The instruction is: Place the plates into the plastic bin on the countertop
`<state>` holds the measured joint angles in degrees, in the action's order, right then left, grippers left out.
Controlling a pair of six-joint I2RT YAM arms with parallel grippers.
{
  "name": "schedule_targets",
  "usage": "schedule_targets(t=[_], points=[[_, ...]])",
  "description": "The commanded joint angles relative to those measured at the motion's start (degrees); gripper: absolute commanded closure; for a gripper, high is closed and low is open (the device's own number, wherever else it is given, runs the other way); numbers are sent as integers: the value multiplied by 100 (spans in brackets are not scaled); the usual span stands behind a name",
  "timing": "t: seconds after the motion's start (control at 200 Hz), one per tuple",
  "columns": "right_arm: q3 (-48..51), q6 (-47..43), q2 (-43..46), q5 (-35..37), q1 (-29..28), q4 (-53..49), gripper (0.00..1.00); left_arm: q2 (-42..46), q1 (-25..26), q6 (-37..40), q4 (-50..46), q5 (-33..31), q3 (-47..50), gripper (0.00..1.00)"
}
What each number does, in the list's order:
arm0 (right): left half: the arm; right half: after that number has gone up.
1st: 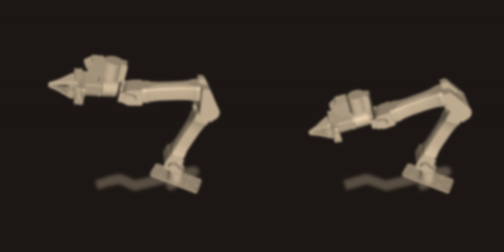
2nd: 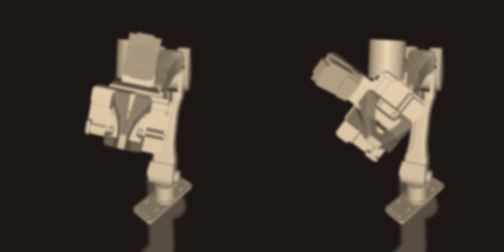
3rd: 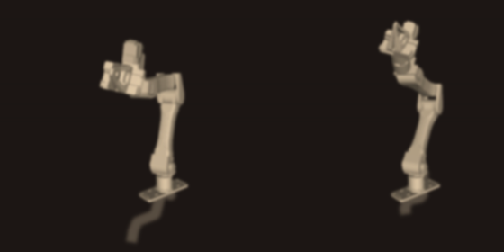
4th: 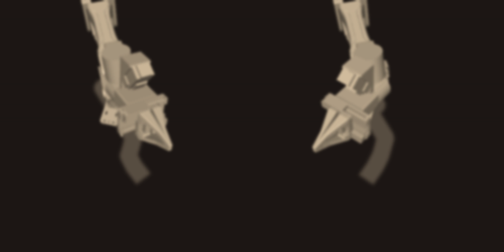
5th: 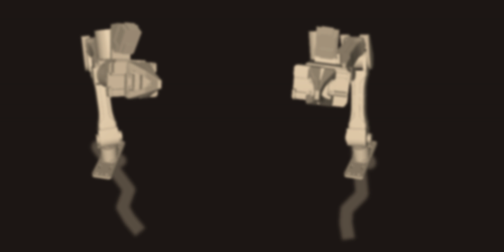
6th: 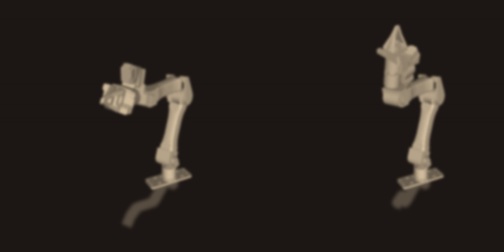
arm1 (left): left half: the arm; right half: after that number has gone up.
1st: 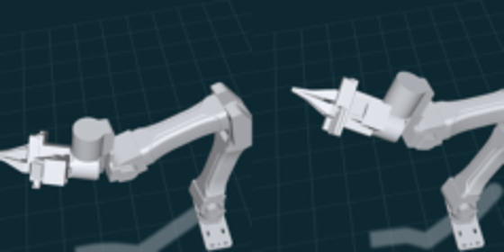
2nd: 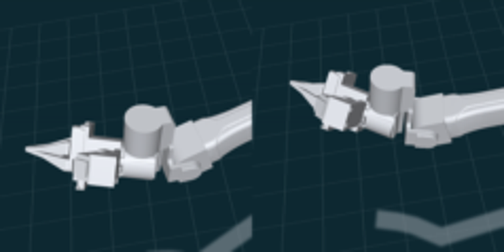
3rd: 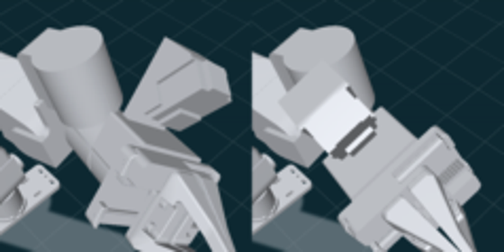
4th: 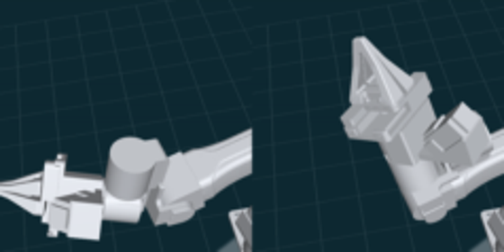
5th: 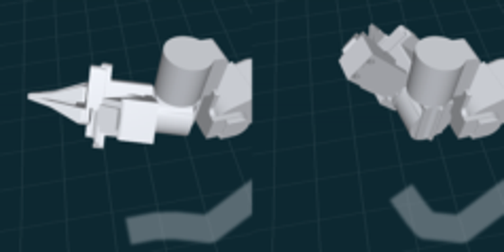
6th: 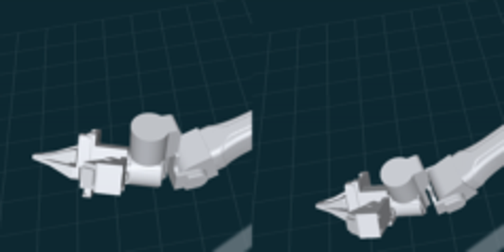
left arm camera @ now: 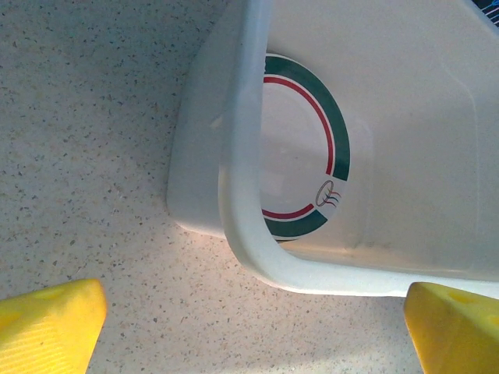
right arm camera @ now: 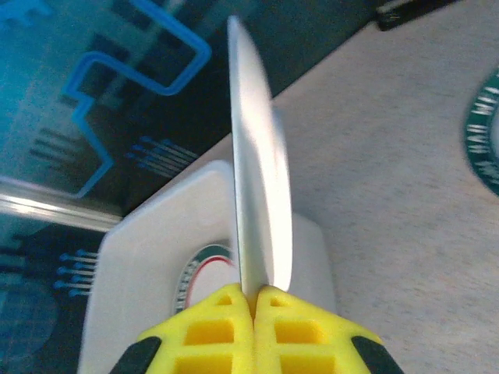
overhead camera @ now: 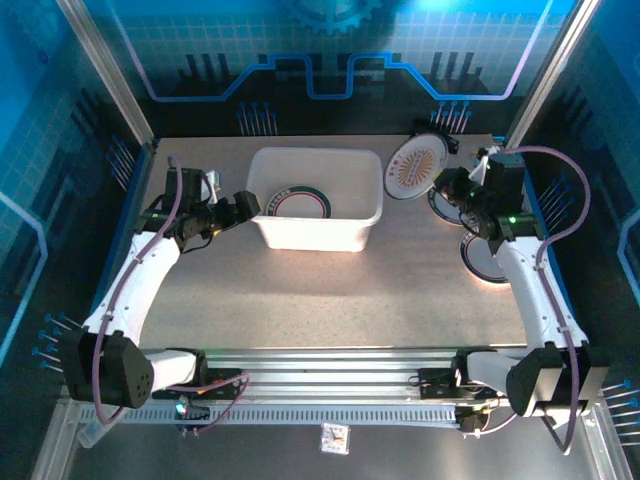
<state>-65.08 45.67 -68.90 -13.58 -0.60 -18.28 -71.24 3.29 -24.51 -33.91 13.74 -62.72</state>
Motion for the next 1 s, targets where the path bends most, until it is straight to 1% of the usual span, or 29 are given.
schedule_targets(t=[0.0, 0.075, 0.17, 0.39, 0.46, 0.64, 0.745, 0.87, 0.905, 0.996], points=[[-644, -261, -357, -93, -467, -122, 100, 59, 40, 43, 148, 77, 57, 1], [-944, -331, -591, 140, -652, -282, 100, 24, 34, 53, 136, 66, 49, 1], [-931, -270, -711, 307, -655, -274, 100, 1, 31, 96, 83, 37, 50, 1], [-532, -328, -614, 191, -415, -352, 100, -145, 31, 135, 60, 5, 49, 1], [-258, -353, -531, 162, -303, -329, 100, -218, 31, 76, 111, 63, 49, 1], [713, -218, -442, -198, -12, 109, 100, -302, 32, -18, 166, 154, 50, 1], [1130, -393, -406, -57, 62, 18, 100, -293, 40, -36, 148, 164, 58, 1], [1688, -374, -347, -76, 432, 94, 100, -328, 58, -69, 148, 173, 58, 1], [1775, -388, -342, -48, 516, 43, 94, -337, 66, -76, 150, 173, 58, 1], [1960, -407, -341, -63, 735, -135, 87, -346, 88, -77, 148, 156, 49, 1]])
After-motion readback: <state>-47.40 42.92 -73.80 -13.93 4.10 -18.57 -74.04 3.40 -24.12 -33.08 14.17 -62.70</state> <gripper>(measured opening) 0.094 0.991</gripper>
